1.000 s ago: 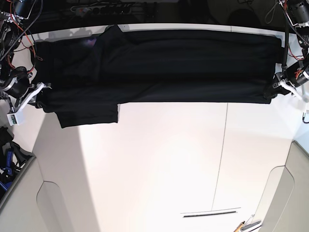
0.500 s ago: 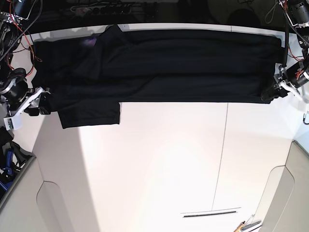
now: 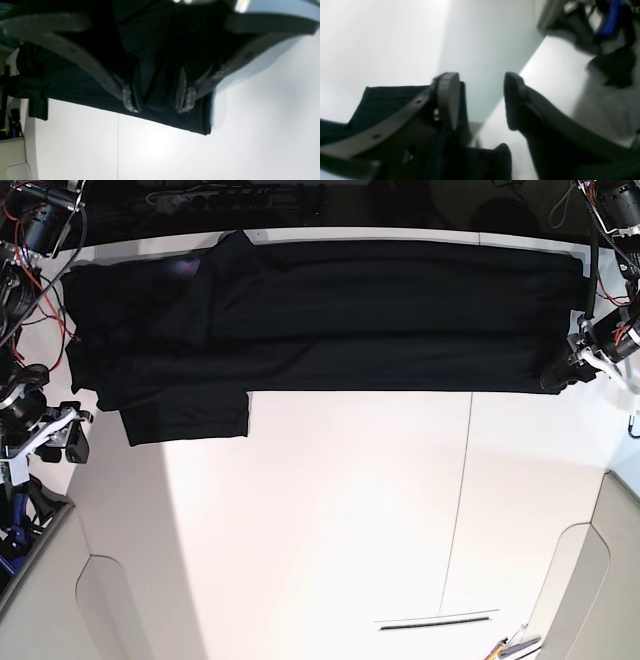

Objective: Fold the T-shirt properly
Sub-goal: 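Tuck the folded edge near the right gripper inward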

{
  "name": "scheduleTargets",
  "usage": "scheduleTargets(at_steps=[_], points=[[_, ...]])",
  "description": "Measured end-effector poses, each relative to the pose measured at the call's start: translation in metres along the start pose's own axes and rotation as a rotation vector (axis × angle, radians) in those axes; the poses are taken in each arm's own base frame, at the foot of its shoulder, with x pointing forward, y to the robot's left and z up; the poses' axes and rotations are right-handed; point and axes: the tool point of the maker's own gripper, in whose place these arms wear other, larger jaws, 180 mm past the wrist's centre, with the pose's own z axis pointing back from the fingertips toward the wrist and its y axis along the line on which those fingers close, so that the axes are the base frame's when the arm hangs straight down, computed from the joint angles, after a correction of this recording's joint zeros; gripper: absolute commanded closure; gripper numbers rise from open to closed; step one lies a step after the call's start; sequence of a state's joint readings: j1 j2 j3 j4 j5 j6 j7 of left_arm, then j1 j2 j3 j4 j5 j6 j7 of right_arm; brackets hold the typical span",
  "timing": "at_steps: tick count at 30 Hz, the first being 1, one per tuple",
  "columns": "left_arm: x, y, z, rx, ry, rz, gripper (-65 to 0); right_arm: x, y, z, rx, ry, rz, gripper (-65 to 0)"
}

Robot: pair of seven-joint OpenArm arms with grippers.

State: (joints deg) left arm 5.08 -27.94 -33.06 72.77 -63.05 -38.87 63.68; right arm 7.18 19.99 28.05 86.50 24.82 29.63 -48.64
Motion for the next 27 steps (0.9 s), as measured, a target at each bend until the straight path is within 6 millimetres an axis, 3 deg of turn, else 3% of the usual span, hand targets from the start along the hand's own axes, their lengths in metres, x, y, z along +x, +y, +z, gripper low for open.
scheduleTargets(at_steps=[5,9,15,17,21,27], points=[[0.000,0.000,0.000,0.000,0.000,0.000,-26.3,-0.032,-0.003,-0.035,0.039,0.103,-0.121,-34.5],[0.000,0.000,0.000,-0.001,-0.001,0.000,-26.3,-0.063,0.014,-0.054,0.113,0.196,-0.183,-34.5],[0.000,0.000,0.000,0.000,0.000,0.000,-26.3,-0.068,0.043,-0.066,0.182,0.228,-0.134,-33.9],[0.000,0.000,0.000,0.000,-0.001,0.000,-26.3,-0.068,0.048,-0.068,0.195,0.229,-0.121,-27.6],[0.000,0.000,0.000,0.000,-0.001,0.000,-26.3,-0.071,0.050,-0.067,0.196,0.245,-0.113,0.0],[0.000,0.000,0.000,0.000,-0.001,0.000,-26.3,-0.059,0.054,-0.063,0.205,0.236,-0.085,0.0]])
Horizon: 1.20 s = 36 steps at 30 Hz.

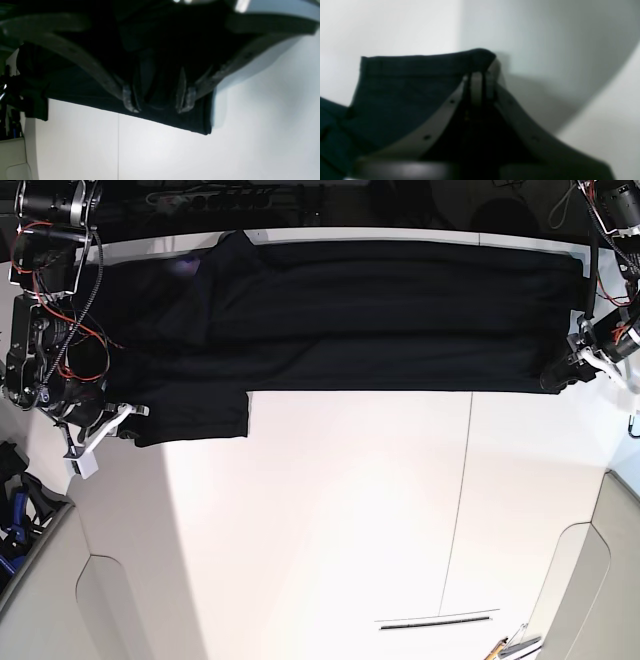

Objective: Fold the T-shirt properly
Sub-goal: 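Tuck the folded edge near the right gripper inward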

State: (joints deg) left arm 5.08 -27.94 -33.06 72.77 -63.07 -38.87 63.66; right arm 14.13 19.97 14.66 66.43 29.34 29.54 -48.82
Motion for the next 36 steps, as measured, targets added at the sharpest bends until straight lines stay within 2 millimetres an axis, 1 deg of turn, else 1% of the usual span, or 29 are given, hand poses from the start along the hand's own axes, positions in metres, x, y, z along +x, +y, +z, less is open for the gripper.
scheduleTargets(at_steps=[2,5,6,7,9,13,15,18,20,25,28,30,34,35,36], points=[[0.000,0.000,0.000,0.000,0.000,0.000,-26.3,0.011,0.011,0.008,0.027,-0.011,0.033,0.0],[0.000,0.000,0.000,0.000,0.000,0.000,-26.3,0.030,0.033,0.024,0.066,-0.058,0.120,0.0],[0.000,0.000,0.000,0.000,0.001,0.000,-26.3,0.032,0.042,0.030,0.074,-0.079,0.145,0.0],[0.000,0.000,0.000,-0.001,0.000,0.000,-26.3,0.029,0.050,0.035,0.077,-0.086,0.169,0.0],[0.000,0.000,0.000,-0.002,0.000,-0.003,-26.3,0.011,0.067,0.042,0.084,-0.062,0.203,0.0],[0.000,-0.001,0.000,-0.004,0.000,-0.004,-26.3,-0.023,0.117,0.056,0.161,-0.076,0.216,0.0],[0.000,-0.001,0.000,-0.003,-0.001,-0.006,-26.3,-0.036,0.135,0.064,0.196,-0.076,0.206,0.0],[0.000,0.000,0.000,-0.003,0.001,-0.006,-26.3,-0.062,0.154,0.076,0.242,-0.044,0.185,0.0],[0.000,-0.001,0.000,-0.004,0.001,-0.006,-26.3,-0.076,0.156,0.083,0.238,-0.018,0.190,0.0],[0.000,-0.001,0.000,-0.003,0.001,-0.006,-26.3,-0.101,0.162,0.097,0.240,0.024,0.188,0.0],[0.000,-0.001,0.000,-0.004,-0.001,-0.006,-26.3,-0.115,0.163,0.100,0.240,0.064,0.183,0.0],[0.000,-0.001,0.000,-0.003,0.000,-0.006,-26.3,-0.121,0.162,0.101,0.238,0.090,0.181,0.0],[0.000,-0.001,0.000,-0.003,0.000,-0.006,-26.3,-0.122,0.162,0.101,0.235,0.096,0.184,0.0],[0.000,-0.001,0.000,-0.003,0.000,-0.006,-26.3,-0.122,0.161,0.101,0.233,0.097,0.184,-7.2],[0.001,-0.001,0.000,-0.003,-0.003,-0.006,-26.3,-0.122,0.161,0.101,0.233,0.097,0.185,-16.6]])
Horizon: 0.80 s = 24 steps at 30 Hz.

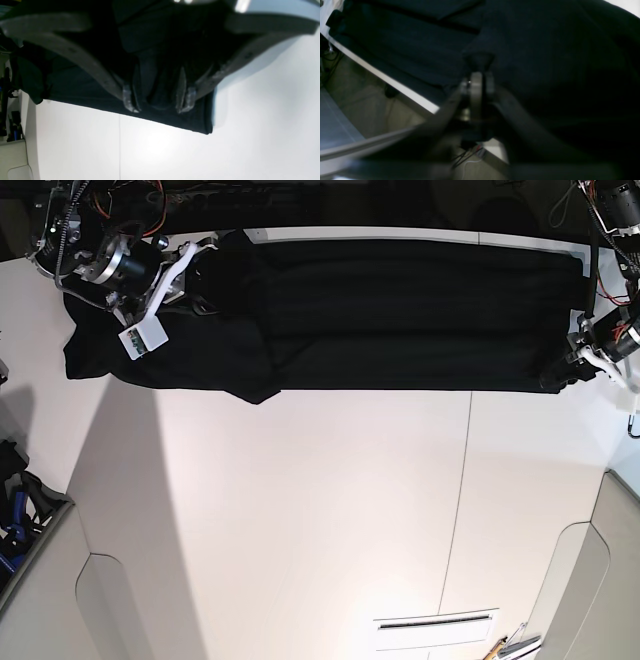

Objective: Fold the T-shirt properly
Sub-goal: 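Tuck the folded edge near the right gripper inward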

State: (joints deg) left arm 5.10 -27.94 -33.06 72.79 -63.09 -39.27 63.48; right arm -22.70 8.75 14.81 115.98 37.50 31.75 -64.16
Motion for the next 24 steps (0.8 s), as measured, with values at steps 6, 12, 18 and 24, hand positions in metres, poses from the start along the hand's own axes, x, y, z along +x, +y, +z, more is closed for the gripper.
scheduleTargets(at_steps=[6,12,18,24], points=[[0.005,-0.002,0.000,-0.013,-0.027,0.006,-28.4,0.008,0.001,0.000,0.004,-0.035,0.003,-30.4],[0.009,0.003,0.006,-0.001,-0.044,0.017,-28.8,0.027,0.004,0.008,-0.014,-0.084,0.054,-30.4],[0.023,0.020,0.034,0.037,-0.133,0.067,-28.8,0.046,-0.002,0.012,-0.057,-0.125,0.104,-30.4],[-0.014,0.036,0.048,0.085,-0.064,0.106,-29.1,0.051,-0.011,0.012,-0.108,-0.133,0.131,-30.4]])
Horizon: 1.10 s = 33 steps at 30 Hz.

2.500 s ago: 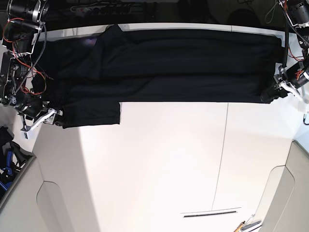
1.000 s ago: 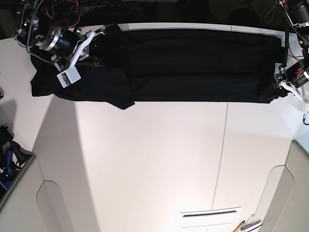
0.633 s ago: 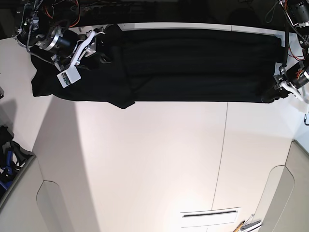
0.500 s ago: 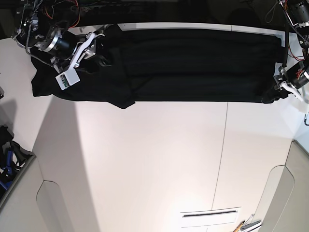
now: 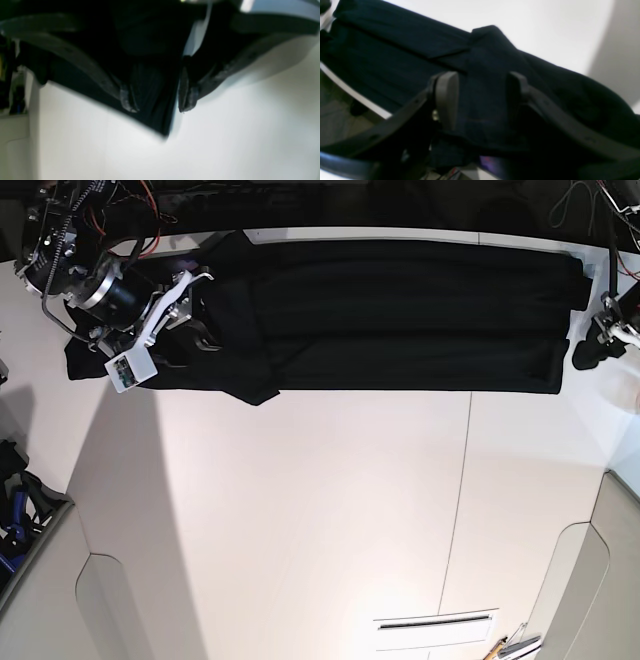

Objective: Fold the T-shirt properly
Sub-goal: 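Tuck the folded edge near the right gripper inward, then grasp the strip's end with the left gripper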

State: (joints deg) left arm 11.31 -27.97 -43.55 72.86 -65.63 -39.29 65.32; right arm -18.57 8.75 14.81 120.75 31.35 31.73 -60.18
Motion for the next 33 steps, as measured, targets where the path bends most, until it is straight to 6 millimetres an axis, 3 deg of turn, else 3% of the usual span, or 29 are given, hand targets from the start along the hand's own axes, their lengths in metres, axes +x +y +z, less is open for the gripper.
scheduleTargets(at_steps=[5,11,30,33], points=[[-0.022,0.014,0.011,0.039,0.023,0.021,-37.1,-0.001,-0.001,0.000,-0.005,0.004,0.002,-30.4],[-0.033,0.017,0.013,0.049,0.020,0.041,-37.2,-0.001,-0.001,0.000,-0.005,0.004,0.002,-30.4],[-0.058,-0.010,-0.014,-0.044,-0.106,0.168,-37.1,0.001,-0.001,0.000,-0.004,-0.007,0.002,-30.4],[-0.058,-0.008,-0.014,-0.030,-0.112,0.154,-33.8,0.001,-0.001,0.000,-0.004,-0.008,0.002,-30.4]])
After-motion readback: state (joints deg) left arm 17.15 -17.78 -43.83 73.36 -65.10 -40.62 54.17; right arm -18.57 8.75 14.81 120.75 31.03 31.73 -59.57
